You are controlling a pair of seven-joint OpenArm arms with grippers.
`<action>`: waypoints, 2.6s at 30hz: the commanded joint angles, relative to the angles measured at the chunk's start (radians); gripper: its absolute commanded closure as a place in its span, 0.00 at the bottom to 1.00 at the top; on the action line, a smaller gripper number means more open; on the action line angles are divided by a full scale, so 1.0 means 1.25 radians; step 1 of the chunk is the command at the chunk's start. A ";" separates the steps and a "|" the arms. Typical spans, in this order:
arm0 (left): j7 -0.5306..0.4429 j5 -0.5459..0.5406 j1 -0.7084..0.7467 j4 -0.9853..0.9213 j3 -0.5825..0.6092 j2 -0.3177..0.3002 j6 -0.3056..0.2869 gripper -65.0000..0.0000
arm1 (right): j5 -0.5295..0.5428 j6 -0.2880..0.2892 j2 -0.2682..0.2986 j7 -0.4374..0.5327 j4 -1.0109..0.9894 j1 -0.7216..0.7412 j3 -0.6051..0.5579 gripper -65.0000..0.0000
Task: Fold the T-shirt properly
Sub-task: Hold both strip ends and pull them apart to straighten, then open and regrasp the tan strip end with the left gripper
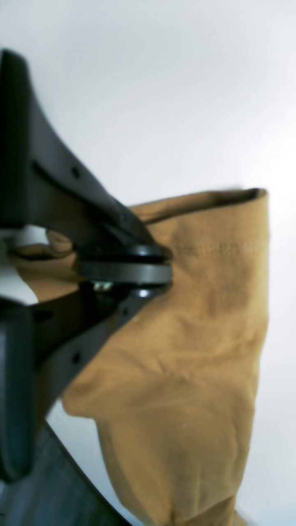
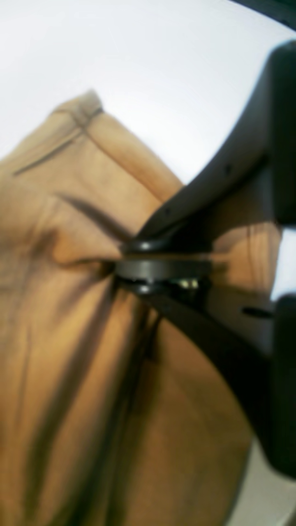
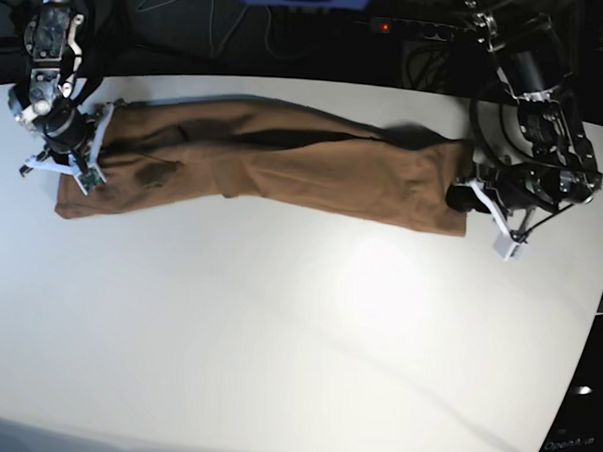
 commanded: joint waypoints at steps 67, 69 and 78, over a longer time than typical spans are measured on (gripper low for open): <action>0.121 -0.341 0.003 0.032 0.011 -0.121 0.016 0.56 | -0.011 0.031 0.048 -0.045 -0.152 0.107 -0.009 1.00; 0.121 -0.369 0.003 0.032 0.034 -0.129 0.016 0.56 | -0.011 0.031 0.048 -0.045 -0.152 0.107 -0.009 1.00; 0.121 -0.403 0.007 0.031 0.028 -0.144 0.016 0.39 | -0.011 0.031 0.048 -0.045 -0.152 0.110 -0.009 1.00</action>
